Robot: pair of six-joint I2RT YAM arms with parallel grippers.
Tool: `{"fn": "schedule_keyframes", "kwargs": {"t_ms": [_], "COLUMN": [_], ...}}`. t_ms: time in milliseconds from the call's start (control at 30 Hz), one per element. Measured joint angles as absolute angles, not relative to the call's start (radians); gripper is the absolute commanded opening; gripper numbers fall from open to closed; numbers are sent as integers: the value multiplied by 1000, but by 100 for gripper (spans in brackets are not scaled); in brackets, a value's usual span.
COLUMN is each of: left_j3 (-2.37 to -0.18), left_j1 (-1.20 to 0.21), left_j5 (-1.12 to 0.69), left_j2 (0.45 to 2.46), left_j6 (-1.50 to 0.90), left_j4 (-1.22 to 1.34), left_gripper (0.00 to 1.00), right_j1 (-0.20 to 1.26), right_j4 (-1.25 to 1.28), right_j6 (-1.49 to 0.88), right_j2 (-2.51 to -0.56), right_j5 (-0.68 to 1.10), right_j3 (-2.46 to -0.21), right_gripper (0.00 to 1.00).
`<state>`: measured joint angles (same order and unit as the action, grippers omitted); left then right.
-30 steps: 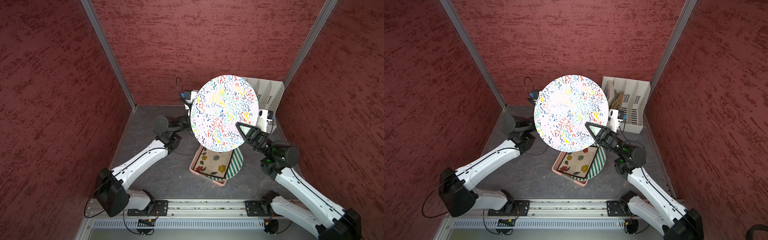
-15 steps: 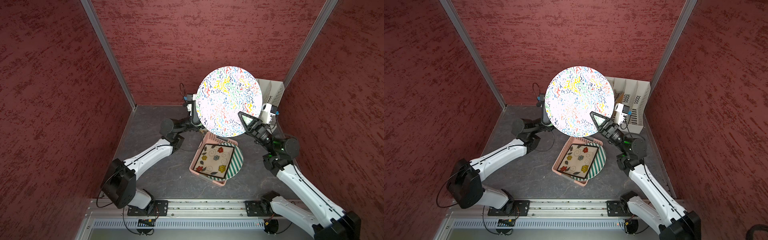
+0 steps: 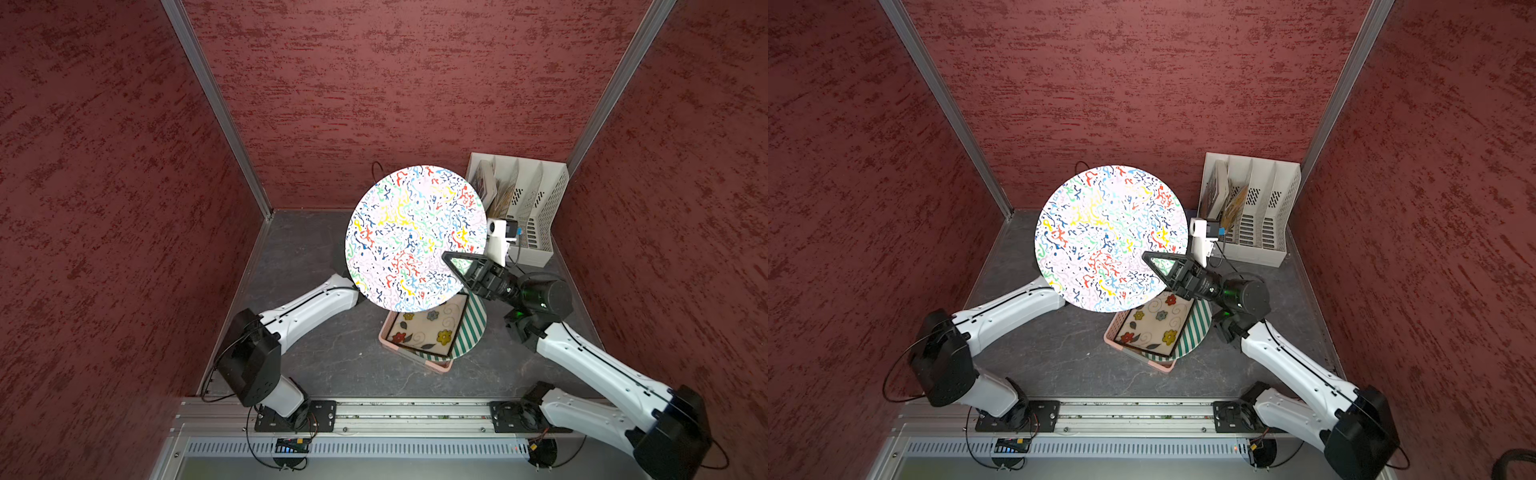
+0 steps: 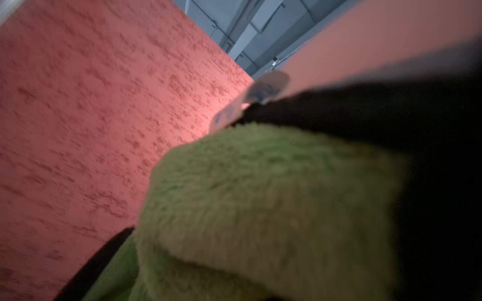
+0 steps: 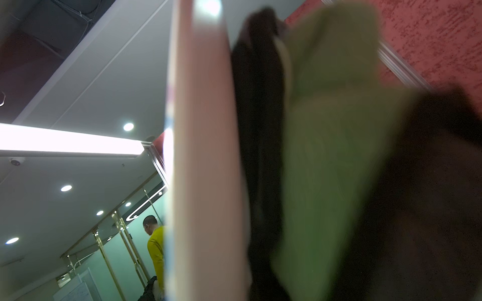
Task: Wipe the wet plate dry
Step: Wipe the plate with towel.
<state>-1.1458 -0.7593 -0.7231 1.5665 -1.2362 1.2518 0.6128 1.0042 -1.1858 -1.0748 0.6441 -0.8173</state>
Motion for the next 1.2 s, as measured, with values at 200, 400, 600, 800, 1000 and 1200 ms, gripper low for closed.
{"fn": "schedule_keyframes", "kwargs": {"t_ms": [200, 400, 600, 800, 1000, 1200], "left_j3": [-925, -738, -876, -1131, -1285, -1303], "left_j1": [-790, -755, -874, -1021, -1053, -893], "left_j5": [-695, -721, -346, 72, 405, 544], "left_j2": [1549, 1390, 1171, 1307, 1456, 1464], "left_j6": [-1240, -1168, -707, -308, -185, -183], "left_j4": [1308, 1259, 692, 324, 101, -50], "left_gripper": [0, 0, 0, 0, 0, 0], "right_j1": [468, 327, 351, 452, 484, 519], "right_j4": [831, 548, 401, 369, 305, 321], "right_j6": [-1203, -1121, -996, -919, -852, -832], "right_j2": [-1065, -948, -854, -894, -947, -876], "right_j5": [561, 339, 302, 293, 208, 250], "right_j3": [-904, -873, -853, -838, -788, -624], "right_gripper": [0, 0, 0, 0, 0, 0]}}
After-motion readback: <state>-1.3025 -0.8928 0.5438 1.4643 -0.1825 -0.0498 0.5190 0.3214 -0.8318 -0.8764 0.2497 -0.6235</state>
